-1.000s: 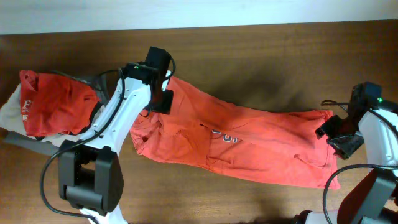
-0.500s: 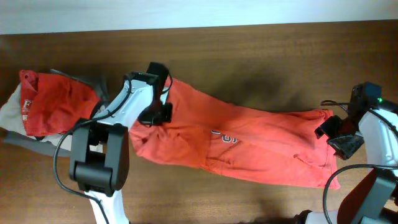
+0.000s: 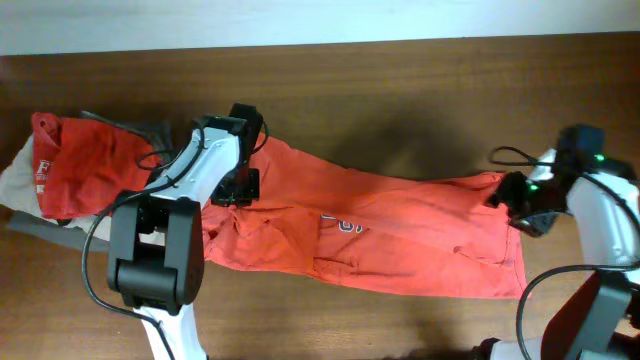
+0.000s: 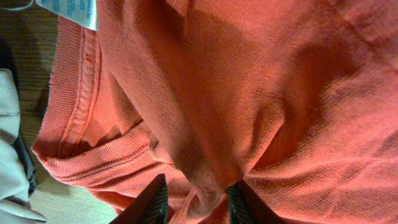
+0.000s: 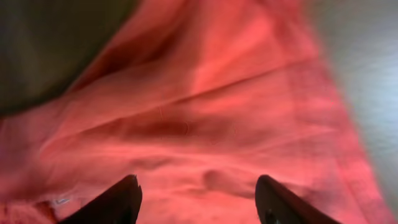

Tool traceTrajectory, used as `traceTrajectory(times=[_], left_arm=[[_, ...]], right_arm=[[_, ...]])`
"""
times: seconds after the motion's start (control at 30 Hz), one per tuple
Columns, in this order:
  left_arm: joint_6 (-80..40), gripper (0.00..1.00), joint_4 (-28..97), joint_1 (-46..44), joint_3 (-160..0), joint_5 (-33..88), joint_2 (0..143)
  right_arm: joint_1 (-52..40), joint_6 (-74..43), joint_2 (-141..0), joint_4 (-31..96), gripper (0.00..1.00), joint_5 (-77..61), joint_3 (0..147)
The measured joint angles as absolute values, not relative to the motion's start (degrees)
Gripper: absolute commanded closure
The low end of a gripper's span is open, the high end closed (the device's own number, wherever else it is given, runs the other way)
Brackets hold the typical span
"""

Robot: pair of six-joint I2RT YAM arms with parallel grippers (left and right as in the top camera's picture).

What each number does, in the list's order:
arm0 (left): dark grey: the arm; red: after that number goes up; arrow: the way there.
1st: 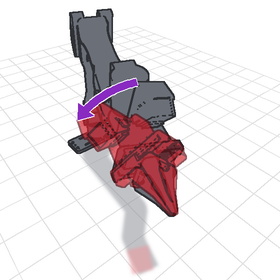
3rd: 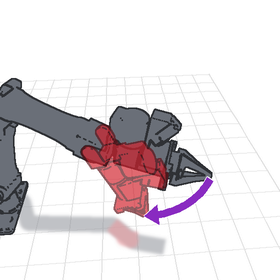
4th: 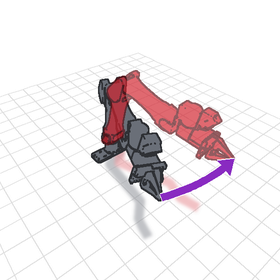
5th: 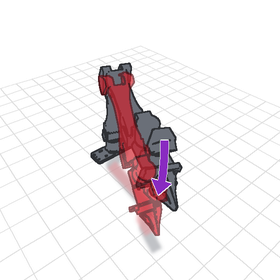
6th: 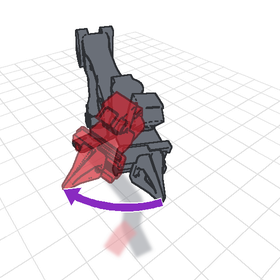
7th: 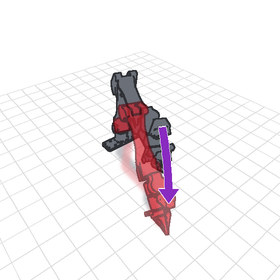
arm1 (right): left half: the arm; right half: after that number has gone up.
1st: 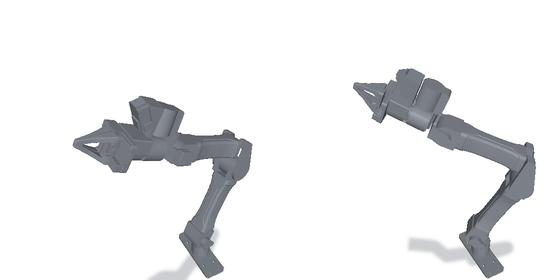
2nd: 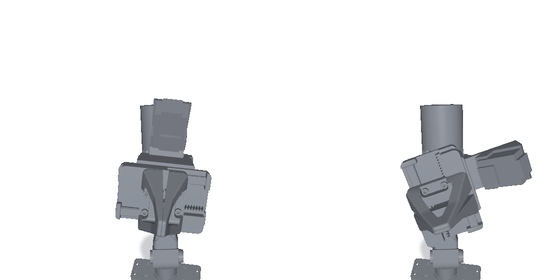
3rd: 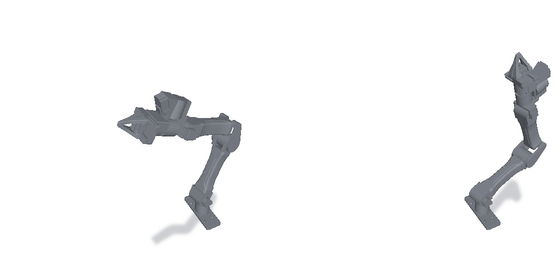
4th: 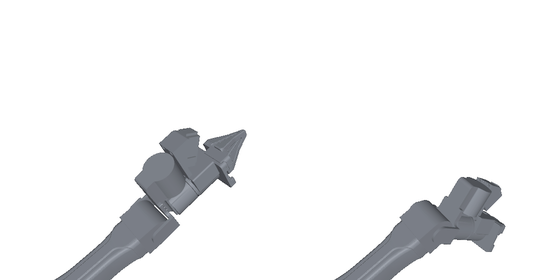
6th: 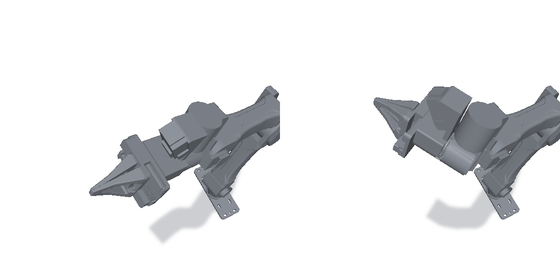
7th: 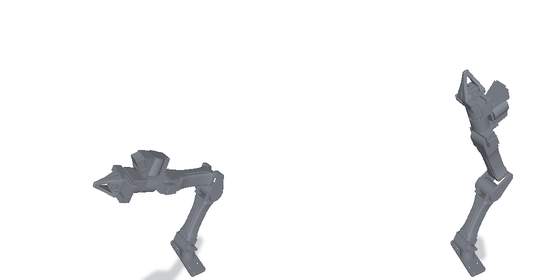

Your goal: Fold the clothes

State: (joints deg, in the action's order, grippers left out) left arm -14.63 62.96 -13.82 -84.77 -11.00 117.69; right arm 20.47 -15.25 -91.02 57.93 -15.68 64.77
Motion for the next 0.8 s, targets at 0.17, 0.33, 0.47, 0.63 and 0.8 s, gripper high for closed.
traceTrajectory(times=[0.17, 0.33, 0.47, 0.63, 0.8], left_arm=[[-14.6, 0.65, 62.8, -14.0, -84.8, -11.2, 117.7], [-14.6, 0.66, 62.8, -14.0, -84.8, -11.4, 117.7], [-14.6, 0.66, 62.8, -14.0, -84.7, -11.4, 117.7], [-14.6, 0.66, 62.8, -14.0, -84.7, -11.4, 117.7], [-14.6, 0.65, 62.9, -14.0, -84.7, -11.4, 117.7]], right_arm=[[13.4, -15.3, -91.5, 50.7, 0.62, -14.9, 61.3], [11.9, -17.8, -95.0, 42.4, 0.94, -14.2, 57.2], [11.9, -19.2, -99.0, 38.2, 0.96, -13.6, 55.2], [11.9, -21.1, -101.8, 32.3, 0.96, -11.4, 55.4], [11.8, -22.5, -104.8, 22.4, 0.96, -7.7, 57.1]])
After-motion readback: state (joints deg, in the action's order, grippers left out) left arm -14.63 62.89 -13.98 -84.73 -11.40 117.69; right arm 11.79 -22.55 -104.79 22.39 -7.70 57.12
